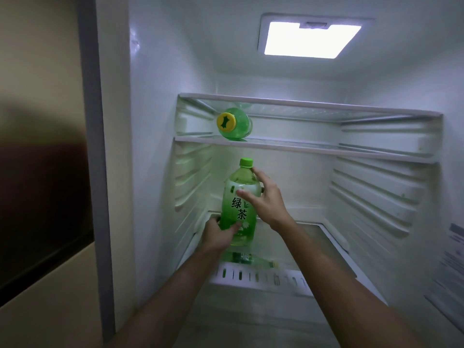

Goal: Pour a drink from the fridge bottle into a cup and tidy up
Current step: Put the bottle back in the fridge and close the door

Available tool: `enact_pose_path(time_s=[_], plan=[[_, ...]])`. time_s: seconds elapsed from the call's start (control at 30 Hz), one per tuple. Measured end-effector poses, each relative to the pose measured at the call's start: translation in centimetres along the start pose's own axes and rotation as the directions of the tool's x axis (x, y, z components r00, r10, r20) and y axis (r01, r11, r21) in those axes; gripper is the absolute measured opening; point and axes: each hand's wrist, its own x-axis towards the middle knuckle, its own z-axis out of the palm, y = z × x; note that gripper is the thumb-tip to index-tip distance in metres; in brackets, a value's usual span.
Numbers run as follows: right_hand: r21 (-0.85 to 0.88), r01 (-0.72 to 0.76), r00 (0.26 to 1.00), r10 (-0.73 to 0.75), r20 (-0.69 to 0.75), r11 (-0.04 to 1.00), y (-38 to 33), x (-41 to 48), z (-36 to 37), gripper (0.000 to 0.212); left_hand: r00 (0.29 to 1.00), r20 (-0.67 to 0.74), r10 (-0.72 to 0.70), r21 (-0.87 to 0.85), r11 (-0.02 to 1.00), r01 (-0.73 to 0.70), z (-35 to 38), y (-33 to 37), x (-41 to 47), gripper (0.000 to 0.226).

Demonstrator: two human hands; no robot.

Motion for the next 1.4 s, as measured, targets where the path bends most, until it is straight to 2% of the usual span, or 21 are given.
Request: enact_pose_path(time_s=[0.3,0.5,0.63,0.73,0.83,1.0,1.1,1.23,1.4], plan=[[-0.067,0.031,0.998,-0.027,0.048,0.997,1.1,0.8,0.7,0.077,0.997,-0.029,-0.073,-0.01,0.997,0.073,-0.2,-0.3,1.2,0.043],[-0.164,0.058,0.996,-0.046,0.081,0.985,1.1,0.0,1.9,0.073,0.998,0.031,0.053,0.239,0.969,-0.059,-0.4,-0.5,1.5,0.04],[-0.155,0.019,0.995,-0.003,0.101,0.988,0.6,-0.3,1.9,0.076,0.996,0.043,0.085,0.326,0.941,-0.094,-0.4,-0.3,0.9,0.036],[-0.157,-0.03,0.991,0.049,0.121,0.987,-0.1,-1.0,1.4,0.082,0.993,0.016,0.116,0.397,0.911,-0.113,-0.5,-0.1,0.3,0.041],[-0.188,-0.073,0.989,0.095,0.115,0.98,-0.2,-2.6,0.7,0.08,0.986,0.033,0.164,0.516,0.842,-0.157,-0.5,0.6,-1.0,0.05],[-0.322,-0.106,0.981,0.151,0.118,0.941,-0.9,-6.3,-1.1,0.063,0.964,0.107,0.245,0.698,0.672,-0.248,-1.2,1.1,-4.4,0.071],[-0.393,-0.091,0.986,0.137,0.091,0.915,-2.2,-8.7,-1.8,0.06,0.943,0.157,0.295,0.776,0.554,-0.302,-1.9,1.4,-6.8,0.073],[-0.493,-0.077,0.986,0.139,0.09,0.867,-4.2,-12.5,-2.6,0.062,0.88,0.236,0.411,0.865,0.323,-0.383,-3.3,0.9,-10.2,0.072],[-0.631,-0.074,0.987,0.145,0.063,0.772,-6.8,-17.5,-3.3,0.064,0.853,0.319,0.413,0.879,0.208,-0.43,-4.8,0.8,-14.5,0.07]])
